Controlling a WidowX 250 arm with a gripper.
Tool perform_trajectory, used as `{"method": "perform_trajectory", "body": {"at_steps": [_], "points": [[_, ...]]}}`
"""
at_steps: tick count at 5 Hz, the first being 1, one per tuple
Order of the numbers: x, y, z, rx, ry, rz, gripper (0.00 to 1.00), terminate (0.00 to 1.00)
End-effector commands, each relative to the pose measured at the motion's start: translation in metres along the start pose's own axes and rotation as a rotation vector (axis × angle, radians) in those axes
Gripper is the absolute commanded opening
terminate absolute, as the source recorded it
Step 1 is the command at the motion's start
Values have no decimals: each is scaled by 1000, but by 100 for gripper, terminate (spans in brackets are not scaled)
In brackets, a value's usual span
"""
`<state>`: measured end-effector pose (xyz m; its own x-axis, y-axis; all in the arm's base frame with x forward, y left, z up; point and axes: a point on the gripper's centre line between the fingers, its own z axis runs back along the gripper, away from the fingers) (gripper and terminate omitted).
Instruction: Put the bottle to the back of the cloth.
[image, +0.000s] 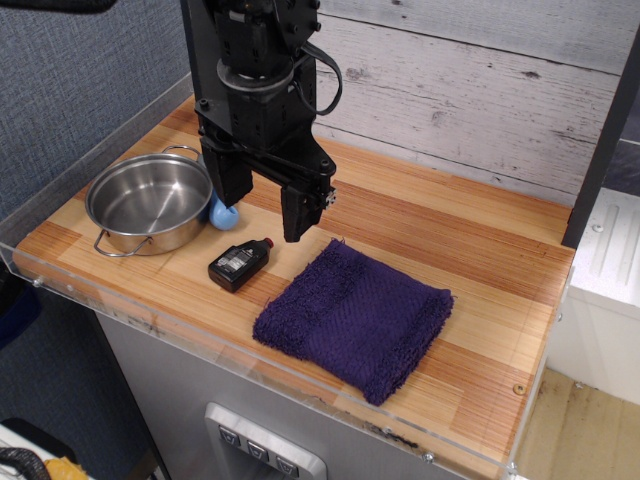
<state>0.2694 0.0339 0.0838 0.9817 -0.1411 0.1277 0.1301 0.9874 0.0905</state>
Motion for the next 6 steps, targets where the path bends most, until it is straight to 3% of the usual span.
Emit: {"method": "perform_trajectory", "body": {"at_steps": [1,6], "points": [[0,0,0,0,0,0,100,0],[-10,33,-44,19,63,46,100,0]]}}
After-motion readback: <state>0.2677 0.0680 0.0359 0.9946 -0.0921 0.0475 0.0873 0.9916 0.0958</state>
